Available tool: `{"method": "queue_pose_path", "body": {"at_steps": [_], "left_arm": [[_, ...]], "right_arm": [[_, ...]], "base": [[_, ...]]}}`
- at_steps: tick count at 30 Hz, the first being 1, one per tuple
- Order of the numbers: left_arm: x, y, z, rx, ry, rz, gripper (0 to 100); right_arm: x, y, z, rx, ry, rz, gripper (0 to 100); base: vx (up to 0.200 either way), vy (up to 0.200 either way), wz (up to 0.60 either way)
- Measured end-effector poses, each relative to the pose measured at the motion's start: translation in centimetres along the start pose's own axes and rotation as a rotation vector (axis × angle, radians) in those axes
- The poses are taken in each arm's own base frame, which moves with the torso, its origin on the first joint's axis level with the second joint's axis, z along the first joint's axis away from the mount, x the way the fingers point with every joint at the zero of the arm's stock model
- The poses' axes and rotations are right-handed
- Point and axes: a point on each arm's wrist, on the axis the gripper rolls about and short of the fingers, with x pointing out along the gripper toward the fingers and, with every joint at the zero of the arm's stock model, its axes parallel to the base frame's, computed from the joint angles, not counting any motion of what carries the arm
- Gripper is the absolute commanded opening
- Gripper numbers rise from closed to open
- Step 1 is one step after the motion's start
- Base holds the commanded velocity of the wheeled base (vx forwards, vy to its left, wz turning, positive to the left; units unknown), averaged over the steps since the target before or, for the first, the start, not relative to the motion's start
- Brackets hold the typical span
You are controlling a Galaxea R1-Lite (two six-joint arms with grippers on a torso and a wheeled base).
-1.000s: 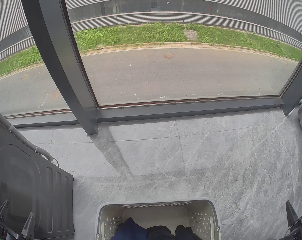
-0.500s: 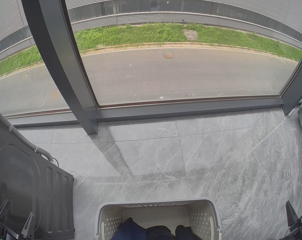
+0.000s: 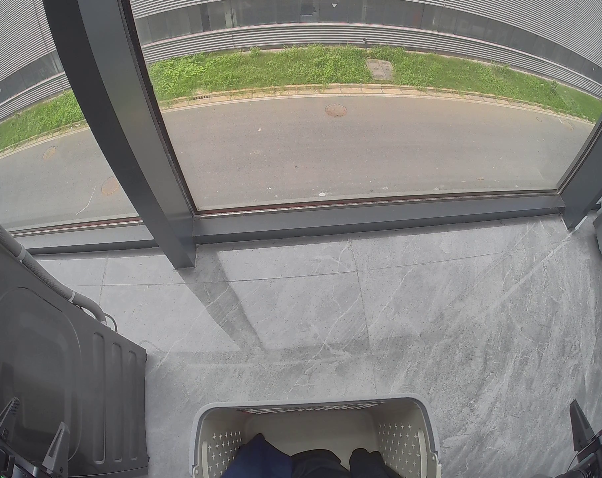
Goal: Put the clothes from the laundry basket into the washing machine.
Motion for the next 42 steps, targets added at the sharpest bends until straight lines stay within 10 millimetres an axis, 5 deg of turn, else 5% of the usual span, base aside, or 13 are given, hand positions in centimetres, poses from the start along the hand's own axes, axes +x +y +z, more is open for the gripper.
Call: {"method": "queue_pose_path", "body": {"at_steps": [7, 42], "left_arm": [[0.0, 0.0, 0.0, 0.0, 0.001, 0.0, 100], [0.0, 0.0, -0.01, 0.0, 0.001, 0.0, 100]], "right_arm": [[0.0, 0.0, 0.0, 0.0, 0.0, 0.0, 100], [0.0, 0.0, 0.0, 0.0, 0.0, 0.001, 100]], "base": [[0.0, 0.0, 0.0], [-0.2, 0.0, 0.0]]}}
